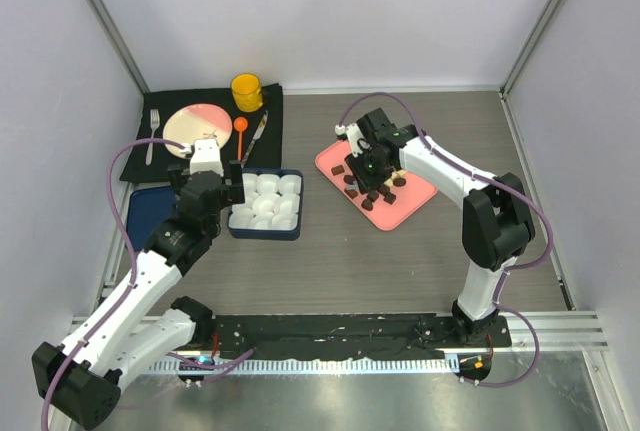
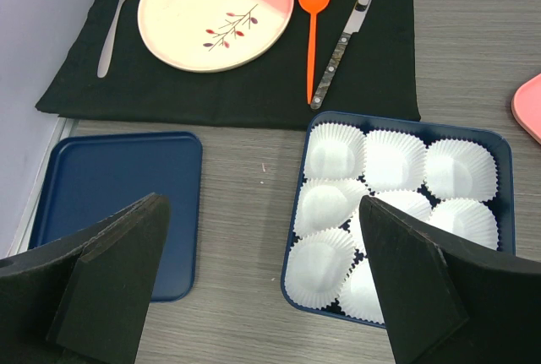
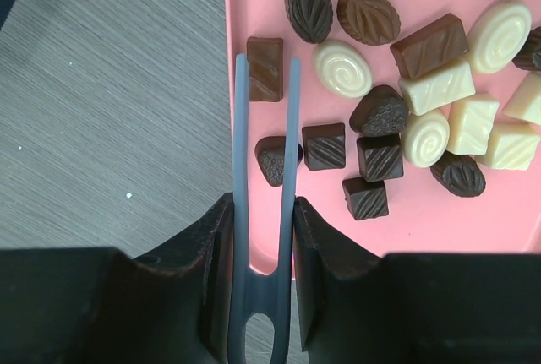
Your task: Pack the chocolate
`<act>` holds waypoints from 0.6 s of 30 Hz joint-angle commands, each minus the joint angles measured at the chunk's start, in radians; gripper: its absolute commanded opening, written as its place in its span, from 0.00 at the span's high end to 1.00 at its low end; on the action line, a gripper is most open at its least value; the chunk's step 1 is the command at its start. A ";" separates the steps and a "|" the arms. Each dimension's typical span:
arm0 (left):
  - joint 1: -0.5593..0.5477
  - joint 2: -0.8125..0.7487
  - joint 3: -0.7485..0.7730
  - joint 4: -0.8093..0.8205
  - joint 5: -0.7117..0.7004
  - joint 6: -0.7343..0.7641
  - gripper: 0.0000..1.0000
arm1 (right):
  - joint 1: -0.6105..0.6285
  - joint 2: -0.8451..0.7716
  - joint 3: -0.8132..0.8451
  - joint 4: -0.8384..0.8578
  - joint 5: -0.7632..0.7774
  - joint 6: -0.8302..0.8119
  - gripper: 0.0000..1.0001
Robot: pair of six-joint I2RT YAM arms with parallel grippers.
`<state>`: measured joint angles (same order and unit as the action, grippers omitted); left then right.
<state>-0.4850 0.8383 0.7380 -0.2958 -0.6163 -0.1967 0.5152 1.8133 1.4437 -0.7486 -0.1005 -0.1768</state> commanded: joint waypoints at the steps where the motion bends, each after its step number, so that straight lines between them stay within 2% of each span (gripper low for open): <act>1: -0.003 -0.013 -0.002 0.047 0.001 0.016 0.01 | 0.005 0.000 0.032 0.026 -0.019 0.008 0.66; 18: -0.003 -0.011 -0.002 0.047 0.001 0.014 0.00 | 0.005 0.032 -0.005 0.035 -0.002 0.000 0.65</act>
<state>-0.4850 0.8379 0.7376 -0.2958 -0.6163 -0.1967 0.5152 1.8530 1.4391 -0.7410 -0.1101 -0.1772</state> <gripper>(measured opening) 0.996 0.349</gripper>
